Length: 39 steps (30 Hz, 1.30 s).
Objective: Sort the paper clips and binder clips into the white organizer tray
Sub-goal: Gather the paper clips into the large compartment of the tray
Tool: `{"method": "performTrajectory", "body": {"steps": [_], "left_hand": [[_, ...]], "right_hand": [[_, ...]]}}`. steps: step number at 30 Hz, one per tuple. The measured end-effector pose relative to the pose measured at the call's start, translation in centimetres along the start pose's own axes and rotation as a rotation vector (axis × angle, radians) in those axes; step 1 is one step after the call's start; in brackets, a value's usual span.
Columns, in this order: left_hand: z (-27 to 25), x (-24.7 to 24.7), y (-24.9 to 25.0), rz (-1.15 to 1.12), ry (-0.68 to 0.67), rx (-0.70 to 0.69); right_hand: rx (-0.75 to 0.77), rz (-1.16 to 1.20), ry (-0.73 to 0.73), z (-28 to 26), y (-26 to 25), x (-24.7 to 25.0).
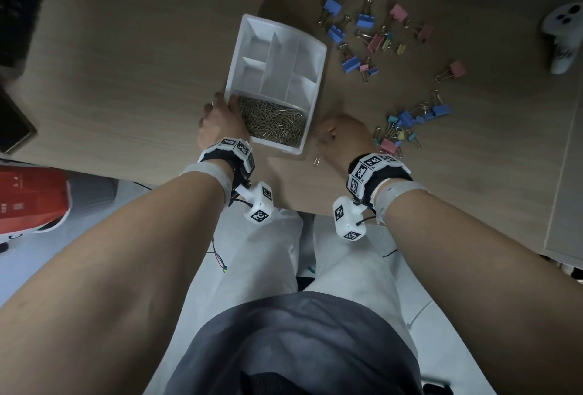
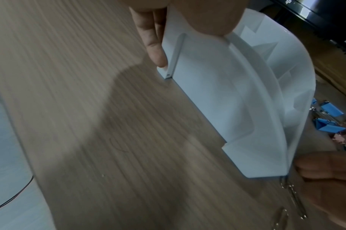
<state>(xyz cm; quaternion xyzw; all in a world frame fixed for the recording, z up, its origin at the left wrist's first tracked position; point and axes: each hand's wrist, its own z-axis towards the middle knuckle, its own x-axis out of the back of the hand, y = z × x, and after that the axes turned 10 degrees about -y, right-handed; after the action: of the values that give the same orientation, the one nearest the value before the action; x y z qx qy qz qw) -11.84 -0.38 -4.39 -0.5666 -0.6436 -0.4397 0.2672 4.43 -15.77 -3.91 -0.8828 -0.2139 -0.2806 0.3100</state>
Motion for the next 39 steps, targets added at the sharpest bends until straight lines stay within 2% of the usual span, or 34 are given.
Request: {"method": "performTrajectory", "body": {"steps": [4,7,9,16,21,24,29,33,39], "left_hand": [[-0.2,-0.1,0.2,0.015,-0.004,0.008],[-0.2,-0.2,0.1,0.024,0.025,0.011],[-0.4,-0.2,0.3,0.022,0.025,0.000],[-0.4,-0.2,0.6,0.015,0.022,0.039],[-0.4,0.1,0.6,0.035,0.003,0.055],[-0.3,0.1,0.8,0.015,-0.009,0.062],[0.2,0.2,0.4,-0.013,-0.053,0.063],[0.1,0.3,0.4,-0.022,-0.099,0.056],[0.0,0.5,0.1,0.005,-0.107,0.018]], "right_hand": [[-0.028,-0.011,0.012,-0.5,-0.1,-0.1],[0.018,-0.125,-0.114,-0.8,-0.2,-0.2],[0.041,-0.175,-0.144,-0.8,0.1,-0.2],[0.146,-0.116,0.000,0.2,0.9,-1.0],[0.238,-0.014,-0.003,0.9,1.6,-0.7],[0.240,-0.019,0.013,0.7,1.8,-0.2],[0.070,-0.004,0.073,-0.2,2.2,0.3],[-0.084,-0.076,0.062,-0.6,1.7,-0.5],[-0.212,-0.064,0.017,-0.7,0.2,-1.4]]}}
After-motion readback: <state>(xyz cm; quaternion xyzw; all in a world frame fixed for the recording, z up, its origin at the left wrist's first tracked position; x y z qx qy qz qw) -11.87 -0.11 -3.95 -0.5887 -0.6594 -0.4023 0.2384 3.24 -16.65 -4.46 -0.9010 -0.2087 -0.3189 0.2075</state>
